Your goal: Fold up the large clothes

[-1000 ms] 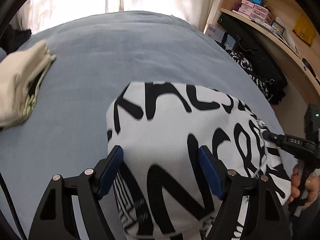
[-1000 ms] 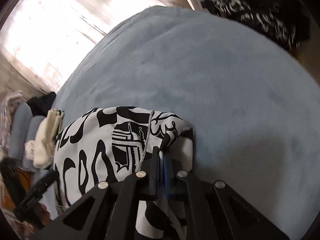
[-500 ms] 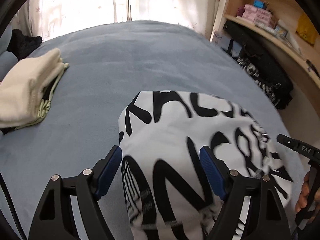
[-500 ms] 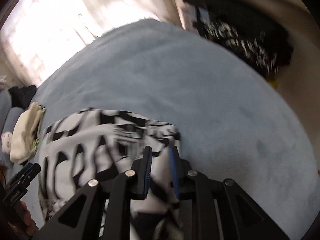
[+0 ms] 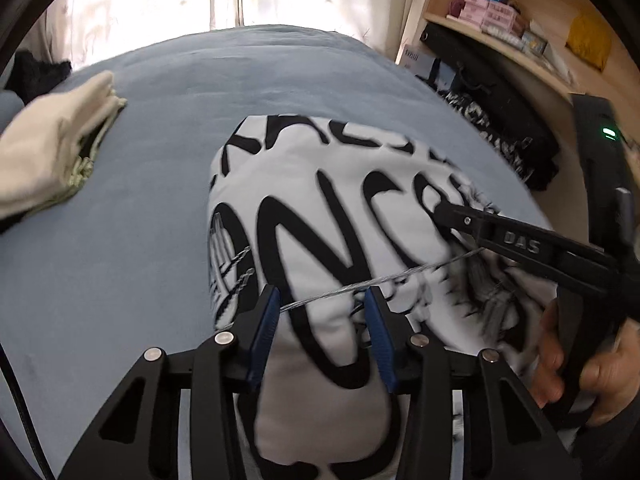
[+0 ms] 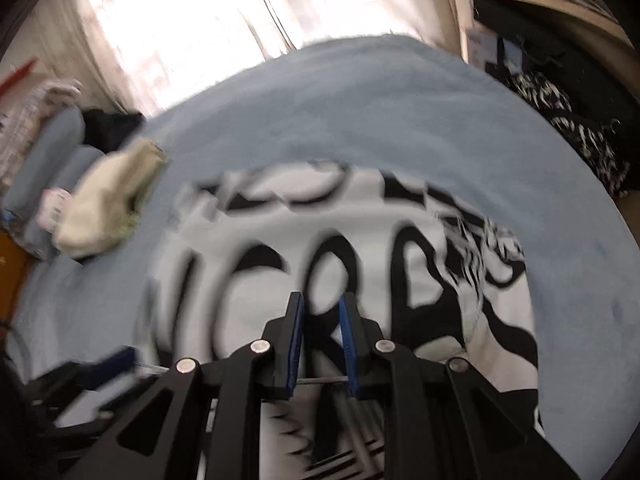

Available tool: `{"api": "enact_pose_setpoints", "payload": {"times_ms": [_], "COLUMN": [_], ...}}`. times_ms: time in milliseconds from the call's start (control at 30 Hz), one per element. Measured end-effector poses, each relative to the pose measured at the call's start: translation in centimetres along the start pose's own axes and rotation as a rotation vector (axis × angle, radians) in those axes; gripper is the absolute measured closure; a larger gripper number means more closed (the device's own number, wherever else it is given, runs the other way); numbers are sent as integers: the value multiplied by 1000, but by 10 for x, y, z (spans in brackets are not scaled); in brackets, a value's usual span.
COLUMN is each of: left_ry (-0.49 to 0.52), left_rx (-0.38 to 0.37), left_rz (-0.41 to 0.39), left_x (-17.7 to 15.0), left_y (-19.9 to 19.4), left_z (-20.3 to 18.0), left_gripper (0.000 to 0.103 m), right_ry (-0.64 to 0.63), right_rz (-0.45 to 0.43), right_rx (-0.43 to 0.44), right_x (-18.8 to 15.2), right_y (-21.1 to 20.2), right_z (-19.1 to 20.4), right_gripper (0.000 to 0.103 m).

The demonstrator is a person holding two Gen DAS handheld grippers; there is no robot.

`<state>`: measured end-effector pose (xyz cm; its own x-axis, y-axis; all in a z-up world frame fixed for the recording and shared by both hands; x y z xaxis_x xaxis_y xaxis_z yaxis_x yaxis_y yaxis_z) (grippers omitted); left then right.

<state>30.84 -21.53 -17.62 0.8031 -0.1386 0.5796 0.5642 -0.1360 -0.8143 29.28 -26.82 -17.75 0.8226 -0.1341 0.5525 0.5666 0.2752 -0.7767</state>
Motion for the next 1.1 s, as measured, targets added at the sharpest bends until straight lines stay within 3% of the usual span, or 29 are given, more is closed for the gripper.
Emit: {"api": "enact_pose_setpoints", "payload": {"times_ms": [167, 233, 267, 333, 500, 667, 733, 800, 833, 933, 1100], "left_ry": [2, -1, -1, -1, -18, -23, -27, -44, -60, -114, -120], "left_rx": [-7, -11, -7, 4, 6, 3, 7, 23, 28, -9, -10], "left_rz": [-3, -3, -5, -10, -6, 2, 8, 27, 41, 73, 92], "left_x": [-4, -4, -3, -3, -3, -3, -3, -5, -7, -10, -14], "left_y": [6, 6, 6, 5, 5, 5, 5, 9, 11, 14, 8], "left_z": [8, 8, 8, 8, 10, 11, 13, 18, 21, 27, 34], "left_gripper": [60, 60, 60, 60, 60, 59, 54, 35, 32, 31, 31], "right_ry": [51, 81, 89, 75, 78, 69, 34, -4, -11, -4, 43], "right_rz": [-42, -51, -46, -37, -35, -29, -22, -7, 0, 3, 2], "right_rx": [-99, -90, -79, -157, -150, -136, -163, -177, -182, -194, -168], "right_x": [-5, -8, -10, -18, -32, -45, -48, -48, -48, -47, -49], "right_y": [-16, -27, -30, -38, -46, -36, -32, -27, -25, -27, -42], "right_z": [-52, -64, -66, -74, -75, -68, -63, -55, -53, -51, -50], "right_gripper": [90, 91, 89, 84, 79, 55, 47, 34, 30, 29, 29]}}
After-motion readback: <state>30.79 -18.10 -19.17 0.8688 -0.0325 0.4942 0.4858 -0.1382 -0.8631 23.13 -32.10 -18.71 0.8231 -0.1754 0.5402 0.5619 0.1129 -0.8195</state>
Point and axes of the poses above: each gripper's, at about its wrist camera, not at the fingertips, and y roughly the way its jaws point, z to its left, x to its top, the point moved 10 cm from there along y, roughly the way its jaws point, and after that the axes turned 9 degrees about x, right-handed, at the moved point
